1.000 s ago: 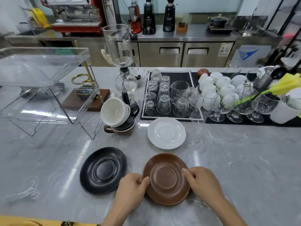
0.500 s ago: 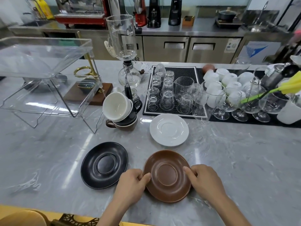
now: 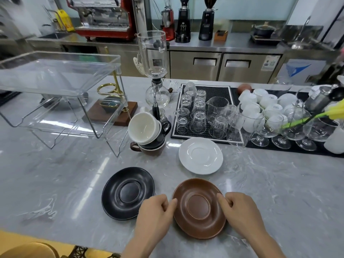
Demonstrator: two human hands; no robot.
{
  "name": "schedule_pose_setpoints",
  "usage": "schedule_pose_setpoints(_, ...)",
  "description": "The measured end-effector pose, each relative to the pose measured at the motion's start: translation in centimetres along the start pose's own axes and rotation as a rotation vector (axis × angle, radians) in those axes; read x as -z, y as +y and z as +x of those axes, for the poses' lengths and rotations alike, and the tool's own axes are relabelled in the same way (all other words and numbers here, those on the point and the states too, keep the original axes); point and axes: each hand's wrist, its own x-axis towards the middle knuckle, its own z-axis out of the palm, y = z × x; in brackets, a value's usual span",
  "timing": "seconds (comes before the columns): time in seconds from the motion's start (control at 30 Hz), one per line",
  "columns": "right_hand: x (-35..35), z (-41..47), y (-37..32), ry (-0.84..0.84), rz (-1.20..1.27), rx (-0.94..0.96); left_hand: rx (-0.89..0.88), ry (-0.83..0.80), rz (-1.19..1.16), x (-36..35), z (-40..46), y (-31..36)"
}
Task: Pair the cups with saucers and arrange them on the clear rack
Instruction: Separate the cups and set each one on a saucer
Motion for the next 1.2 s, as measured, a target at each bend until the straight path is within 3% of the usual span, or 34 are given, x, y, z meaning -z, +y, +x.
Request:
schedule_pose_setpoints(0.43, -1.1, -0.3, -6.7, 0.086, 0.047, 0.173, -0.128, 0.21, -0.049, 4.1, 0.6, -2.2)
schedule_pose_setpoints(0.67, -1.8, -0.4, -11.1, 0.04, 0.128, 0.266, -0.143, 0.206, -0.142, 7.2, 2.8, -4.1)
schedule_pose_setpoints(0.83, -1.9, 0.5, -14.2, 0.015, 0.148, 0.259, -0.074, 0.179, -0.263, 9.0, 5.0, -5.1)
schedule_pose_setpoints(1.2, -2.3, 3.3, -17.2, 0.006, 0.163, 0.22, -0.121, 0.133, -0.299, 10.3, 9.0, -5.6)
